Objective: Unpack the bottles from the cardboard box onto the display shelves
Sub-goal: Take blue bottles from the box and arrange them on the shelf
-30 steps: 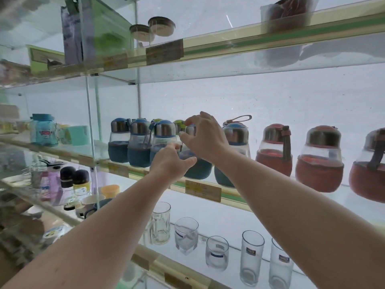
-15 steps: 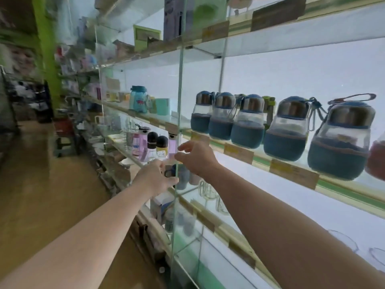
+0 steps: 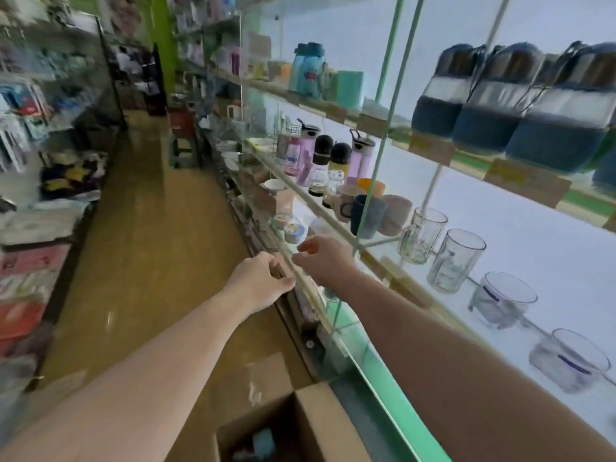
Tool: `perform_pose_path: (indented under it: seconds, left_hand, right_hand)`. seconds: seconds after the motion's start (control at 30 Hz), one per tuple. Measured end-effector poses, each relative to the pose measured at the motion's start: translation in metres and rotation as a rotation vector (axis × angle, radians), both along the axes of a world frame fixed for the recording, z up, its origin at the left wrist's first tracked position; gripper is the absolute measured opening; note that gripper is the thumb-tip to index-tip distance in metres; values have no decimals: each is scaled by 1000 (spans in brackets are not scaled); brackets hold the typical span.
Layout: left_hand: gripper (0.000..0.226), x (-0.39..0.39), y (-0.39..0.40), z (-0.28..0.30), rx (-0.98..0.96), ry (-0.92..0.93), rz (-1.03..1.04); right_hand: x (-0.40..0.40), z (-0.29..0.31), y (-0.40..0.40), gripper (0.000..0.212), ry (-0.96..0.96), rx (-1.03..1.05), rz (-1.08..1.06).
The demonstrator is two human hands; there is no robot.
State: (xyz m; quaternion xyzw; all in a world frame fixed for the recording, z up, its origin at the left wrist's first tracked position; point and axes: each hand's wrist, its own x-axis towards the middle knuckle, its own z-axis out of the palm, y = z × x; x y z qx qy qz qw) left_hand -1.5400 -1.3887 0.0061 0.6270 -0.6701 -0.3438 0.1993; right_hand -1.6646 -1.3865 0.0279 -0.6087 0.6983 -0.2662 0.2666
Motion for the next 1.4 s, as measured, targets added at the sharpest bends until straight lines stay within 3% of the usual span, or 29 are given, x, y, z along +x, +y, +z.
perform_pose_path:
  seconds: [0.27,0.6,0.73,0.9,1.4]
  left_hand:
    - [54,-2,25,-137,371,5,64]
    - [53,-22,33,-243,545,-61,255]
    - [53,-25,31,-287,591,-40,330]
    - [48,-28,23,-361,573,-11,414]
    - [49,-4,-19,-665,664,75,509]
  right_hand:
    - [-13,-138,5,44,10,371,45]
    - [-37,-272,-13,47,-116,614,65]
    - [-32,-321,-23,45,-91,663,144]
    - [-29,-400,-25,61,-12,689,224]
    - [-3,-700,-58,65,107,702,320]
